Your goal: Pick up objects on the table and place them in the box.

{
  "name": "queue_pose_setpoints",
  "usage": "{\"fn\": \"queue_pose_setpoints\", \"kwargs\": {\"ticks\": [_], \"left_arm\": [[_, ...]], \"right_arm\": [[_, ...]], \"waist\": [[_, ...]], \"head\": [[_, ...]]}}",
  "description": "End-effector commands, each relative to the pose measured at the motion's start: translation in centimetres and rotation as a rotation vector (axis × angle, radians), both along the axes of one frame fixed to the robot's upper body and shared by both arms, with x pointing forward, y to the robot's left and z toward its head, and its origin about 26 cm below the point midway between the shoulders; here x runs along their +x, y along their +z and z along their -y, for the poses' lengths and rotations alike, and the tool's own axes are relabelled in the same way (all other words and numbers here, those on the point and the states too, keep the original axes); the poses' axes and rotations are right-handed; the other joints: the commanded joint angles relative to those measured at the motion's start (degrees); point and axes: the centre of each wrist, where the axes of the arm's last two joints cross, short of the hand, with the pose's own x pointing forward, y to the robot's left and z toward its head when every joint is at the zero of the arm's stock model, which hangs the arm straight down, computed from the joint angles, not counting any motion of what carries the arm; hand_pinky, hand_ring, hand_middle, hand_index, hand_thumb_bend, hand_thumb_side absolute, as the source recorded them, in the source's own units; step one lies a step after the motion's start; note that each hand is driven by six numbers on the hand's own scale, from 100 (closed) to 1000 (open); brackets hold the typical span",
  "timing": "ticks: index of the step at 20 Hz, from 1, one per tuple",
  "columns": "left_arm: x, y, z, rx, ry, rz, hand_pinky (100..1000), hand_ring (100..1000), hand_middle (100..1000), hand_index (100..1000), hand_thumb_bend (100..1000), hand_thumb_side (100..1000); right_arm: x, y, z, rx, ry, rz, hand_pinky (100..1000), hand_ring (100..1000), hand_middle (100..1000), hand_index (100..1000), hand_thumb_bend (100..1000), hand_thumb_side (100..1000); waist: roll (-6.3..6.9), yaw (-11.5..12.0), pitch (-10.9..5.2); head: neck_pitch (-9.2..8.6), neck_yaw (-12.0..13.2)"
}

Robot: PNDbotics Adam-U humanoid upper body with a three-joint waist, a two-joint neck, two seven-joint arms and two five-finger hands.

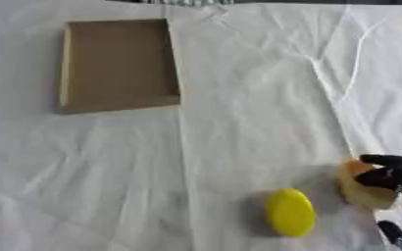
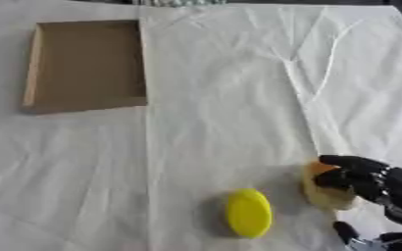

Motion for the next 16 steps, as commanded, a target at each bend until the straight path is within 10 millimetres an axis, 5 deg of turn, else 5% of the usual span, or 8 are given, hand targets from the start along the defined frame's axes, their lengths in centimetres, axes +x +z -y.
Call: {"fn": "queue_pose_setpoints", "kwargs": {"ticks": [1, 7, 16], "left_arm": [[-0.3, 0.7, 0.1, 0.022, -0.011, 0.015, 852, 788, 761, 854, 205, 565], [-0.2, 0.6, 0.2, 0.023, -0.015, 0.011, 853, 788, 758, 853, 201, 567], [-0.2, 0.5, 0.3, 0.021, -0.023, 0.007, 853, 788, 754, 853, 199, 570]], "right_arm": [[0.0, 1.3, 0.3, -0.058, -0.026, 0.042, 937, 1000, 841, 976, 118, 322], [0.0, 1.1, 0.3, -0.075, -0.079, 0.104, 946, 1000, 854, 988, 223, 167], [-0.4, 0.2, 0.0, -0.131, -0.129, 0.122, 959, 1000, 875, 994, 232, 215]], "waist": [[0.11, -0.19, -1.28], [0.19, -0.13, -1.16], [0.28, -0.01, -1.0]], "head": [[0.3, 0.11], [0.23, 0.04], [0.06, -0.14]]}}
